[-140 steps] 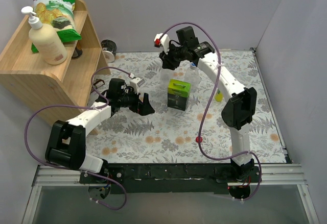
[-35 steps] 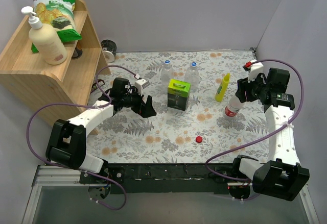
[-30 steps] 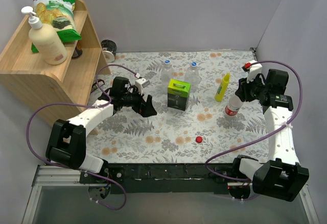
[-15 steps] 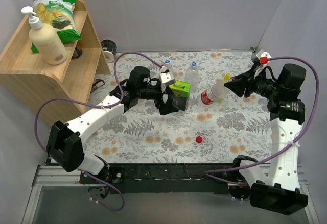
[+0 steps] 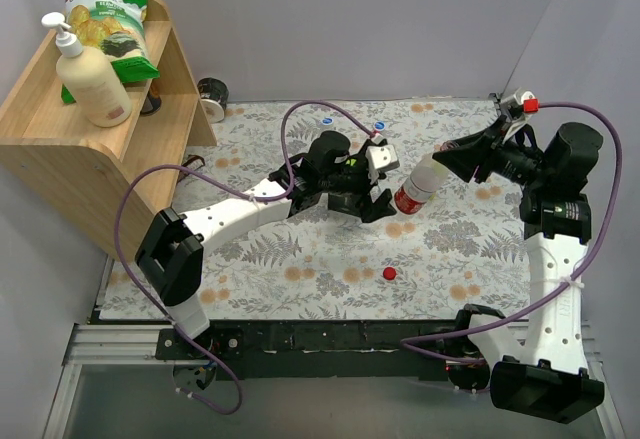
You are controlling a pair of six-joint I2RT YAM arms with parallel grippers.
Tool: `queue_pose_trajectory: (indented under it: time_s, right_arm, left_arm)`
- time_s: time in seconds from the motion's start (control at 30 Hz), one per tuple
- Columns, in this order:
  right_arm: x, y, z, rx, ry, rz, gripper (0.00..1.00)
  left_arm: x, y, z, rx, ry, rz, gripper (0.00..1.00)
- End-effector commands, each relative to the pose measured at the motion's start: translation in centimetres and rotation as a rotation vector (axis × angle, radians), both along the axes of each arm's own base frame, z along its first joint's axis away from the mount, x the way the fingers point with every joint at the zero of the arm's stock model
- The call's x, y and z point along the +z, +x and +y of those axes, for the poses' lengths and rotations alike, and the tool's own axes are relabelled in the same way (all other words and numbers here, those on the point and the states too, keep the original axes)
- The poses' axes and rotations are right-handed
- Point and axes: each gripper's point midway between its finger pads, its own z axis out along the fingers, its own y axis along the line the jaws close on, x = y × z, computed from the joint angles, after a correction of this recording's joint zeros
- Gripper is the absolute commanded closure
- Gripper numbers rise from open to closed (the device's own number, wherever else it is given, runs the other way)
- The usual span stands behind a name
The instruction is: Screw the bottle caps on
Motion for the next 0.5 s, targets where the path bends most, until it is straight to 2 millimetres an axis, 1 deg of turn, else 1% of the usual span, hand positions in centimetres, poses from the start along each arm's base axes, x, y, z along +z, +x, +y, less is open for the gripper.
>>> queue_pose_trajectory:
  time_s: [0.0, 0.03, 0.1, 0.17, 0.3, 0.37, 0.4, 0.47]
  right_arm:
    - [1.1, -1.1, 0.5, 0.008, 0.021, -0.042, 0.99]
    - [0.6, -0.8, 0.3, -0.011, 0.019, -0.032, 0.99]
    - [0.7, -0.7, 0.2, -0.026, 0.016, -0.055, 0.99]
    - [0.6, -0.5, 0.0, -0.05, 0.018, -0.065, 0.99]
    - [0.9, 0.0, -0.3, -0.081, 0.03, -0.08, 0.99]
    - [0.8, 0.1, -0.4, -0.096, 0.039, -0.073, 0.99]
    - [0.5, 0.1, -0.5, -0.103, 0.041, -0.067, 0.99]
    - [0.5, 0.2, -0.4, -0.1, 0.05, -0.066, 0.99]
  left_arm:
    - [2.4, -0.5, -1.1, -0.039, -0.031, -0.058, 0.02]
    - [2.4, -1.2, -1.2, -0.065, -0.031, -0.047, 0.02]
    - [2.3, -2.2, -1.3, -0.117, -0.033, -0.023, 0.02]
    - [1.8, -3.1, -1.1, -0.158, -0.02, 0.002, 0.02]
    - [1.8, -3.2, -1.1, -0.145, -0.023, 0.021, 0.02]
    - [2.0, -3.4, -1.2, -0.154, -0.032, 0.03, 0.02]
    - [2.1, -3.4, -1.3, -0.158, -0.035, 0.028, 0.02]
    - [2.1, -3.2, -1.4, -0.145, -0.042, 0.032, 0.02]
